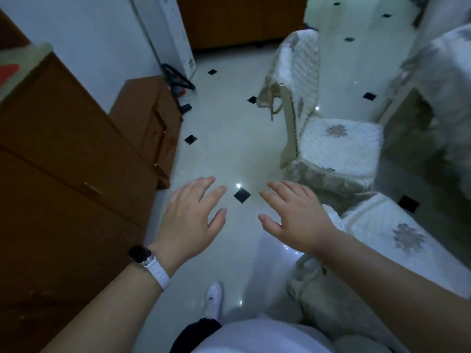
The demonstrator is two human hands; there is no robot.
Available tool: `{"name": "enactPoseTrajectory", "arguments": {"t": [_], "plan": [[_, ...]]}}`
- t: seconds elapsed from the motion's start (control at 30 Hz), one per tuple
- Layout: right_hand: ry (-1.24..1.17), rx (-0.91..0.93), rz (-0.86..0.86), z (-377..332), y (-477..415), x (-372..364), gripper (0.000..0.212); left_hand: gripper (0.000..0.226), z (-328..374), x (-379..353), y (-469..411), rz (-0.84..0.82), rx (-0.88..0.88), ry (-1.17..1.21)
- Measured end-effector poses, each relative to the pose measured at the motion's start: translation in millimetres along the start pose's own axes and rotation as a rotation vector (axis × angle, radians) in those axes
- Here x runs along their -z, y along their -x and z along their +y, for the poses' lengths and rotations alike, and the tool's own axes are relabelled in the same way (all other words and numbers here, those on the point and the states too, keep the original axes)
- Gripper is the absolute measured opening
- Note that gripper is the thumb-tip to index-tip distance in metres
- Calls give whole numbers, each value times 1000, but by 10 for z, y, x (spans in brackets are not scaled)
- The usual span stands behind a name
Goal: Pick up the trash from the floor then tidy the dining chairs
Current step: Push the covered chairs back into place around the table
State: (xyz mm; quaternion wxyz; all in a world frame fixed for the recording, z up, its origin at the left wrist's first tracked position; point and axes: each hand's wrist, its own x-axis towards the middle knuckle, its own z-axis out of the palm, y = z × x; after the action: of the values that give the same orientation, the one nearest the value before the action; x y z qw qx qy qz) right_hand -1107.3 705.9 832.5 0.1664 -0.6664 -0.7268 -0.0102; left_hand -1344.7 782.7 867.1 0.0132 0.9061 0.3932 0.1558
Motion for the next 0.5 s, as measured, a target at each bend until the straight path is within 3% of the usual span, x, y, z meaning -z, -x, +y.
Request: {"name": "enactPoseTrajectory", "arguments": {"t": [0.2, 0.5], "plan": [[101, -304, -61, -52, 54, 31, 52, 40, -253, -289, -508, -5, -260, 139], [276, -782, 23, -525, 497, 275, 48, 45, -264, -625, -1073, -86, -583, 394]]}}
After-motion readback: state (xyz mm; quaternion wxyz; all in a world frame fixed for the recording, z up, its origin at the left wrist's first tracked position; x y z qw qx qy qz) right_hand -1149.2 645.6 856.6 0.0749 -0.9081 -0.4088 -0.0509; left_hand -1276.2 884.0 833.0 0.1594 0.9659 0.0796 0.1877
